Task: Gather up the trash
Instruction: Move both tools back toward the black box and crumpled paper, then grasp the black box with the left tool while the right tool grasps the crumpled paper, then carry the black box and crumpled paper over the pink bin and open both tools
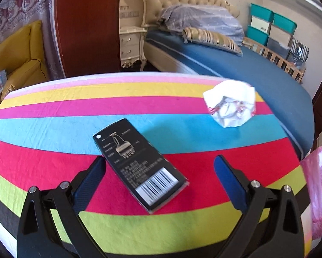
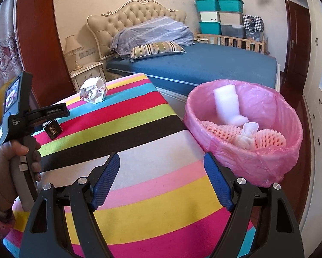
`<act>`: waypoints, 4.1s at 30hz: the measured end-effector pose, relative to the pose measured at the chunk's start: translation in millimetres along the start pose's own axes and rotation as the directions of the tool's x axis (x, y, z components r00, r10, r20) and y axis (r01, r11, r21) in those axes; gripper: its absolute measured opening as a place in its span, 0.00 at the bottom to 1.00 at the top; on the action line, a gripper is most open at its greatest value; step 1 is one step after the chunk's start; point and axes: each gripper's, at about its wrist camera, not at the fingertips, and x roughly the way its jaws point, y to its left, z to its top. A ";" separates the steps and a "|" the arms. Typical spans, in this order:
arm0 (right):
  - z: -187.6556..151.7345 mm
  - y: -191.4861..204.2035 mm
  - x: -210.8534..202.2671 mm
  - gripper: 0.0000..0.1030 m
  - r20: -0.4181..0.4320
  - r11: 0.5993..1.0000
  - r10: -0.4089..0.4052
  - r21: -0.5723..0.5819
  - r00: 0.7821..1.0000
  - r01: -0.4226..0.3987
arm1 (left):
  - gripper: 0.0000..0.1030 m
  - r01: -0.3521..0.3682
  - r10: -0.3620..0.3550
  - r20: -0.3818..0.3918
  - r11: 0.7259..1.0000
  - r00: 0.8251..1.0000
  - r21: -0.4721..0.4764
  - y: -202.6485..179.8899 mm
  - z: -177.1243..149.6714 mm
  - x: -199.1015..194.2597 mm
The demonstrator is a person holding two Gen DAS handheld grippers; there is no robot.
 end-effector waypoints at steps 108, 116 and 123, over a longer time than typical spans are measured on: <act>-10.3 17.8 -58.5 0.69 0.082 0.997 -0.012 -0.068 0.997 0.018 | 0.37 0.362 -0.436 -0.014 0.728 0.900 0.582 -57.0 -107.8 -118.6; -7.7 -13.6 -71.5 0.69 0.124 0.997 -0.058 -0.035 0.991 0.063 | 0.37 0.388 -0.477 -0.020 0.688 0.879 0.613 -98.7 -108.5 -122.6; -3.1 -46.0 -74.2 0.70 0.144 0.995 -0.097 -0.003 0.985 0.098 | 0.37 0.428 -0.522 -0.048 0.640 0.851 0.638 -134.7 -103.4 -126.3</act>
